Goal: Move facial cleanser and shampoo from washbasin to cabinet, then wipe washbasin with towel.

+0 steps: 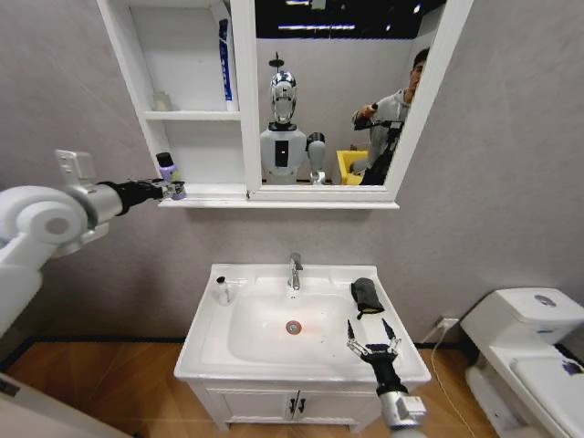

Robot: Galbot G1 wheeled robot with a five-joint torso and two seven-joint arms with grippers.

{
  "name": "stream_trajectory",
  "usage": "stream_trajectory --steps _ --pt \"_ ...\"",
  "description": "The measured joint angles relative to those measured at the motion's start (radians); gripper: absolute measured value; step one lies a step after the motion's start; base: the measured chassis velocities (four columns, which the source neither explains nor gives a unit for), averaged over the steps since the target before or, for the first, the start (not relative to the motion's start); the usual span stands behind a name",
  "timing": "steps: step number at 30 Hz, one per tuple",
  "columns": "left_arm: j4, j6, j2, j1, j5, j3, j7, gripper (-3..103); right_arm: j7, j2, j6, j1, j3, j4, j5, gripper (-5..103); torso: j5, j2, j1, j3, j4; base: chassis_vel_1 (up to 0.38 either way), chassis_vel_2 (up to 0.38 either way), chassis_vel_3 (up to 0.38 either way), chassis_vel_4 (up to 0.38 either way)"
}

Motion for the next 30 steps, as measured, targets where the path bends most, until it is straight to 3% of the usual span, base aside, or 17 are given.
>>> stream_trajectory --steps 4,11,30 --pt "0.101 -0.002 -0.060 -0.097 0.053 0.068 0.021 42 0.001 0.001 0.003 0.000 0.004 -0.008 0.002 100 0.0001 0.000 0.000 0.000 0.0000 0.000 0.000 0.000 0.000" --pt "0.193 -0.009 -0.109 -0.148 0.117 0.102 0.042 42 0.002 0.002 0.010 -0.002 0.007 -0.021 0.003 100 -0.0001 0.000 0.000 0.000 0.0003 0.000 0.000 0.000 0.000" --pt "0.198 -0.009 -0.132 -0.146 0.144 0.137 0.040 42 0.004 0.002 0.004 0.017 0.007 -0.026 0.007 100 -0.0001 0.000 0.000 0.000 0.0002 0.000 0.000 0.000 0.000"
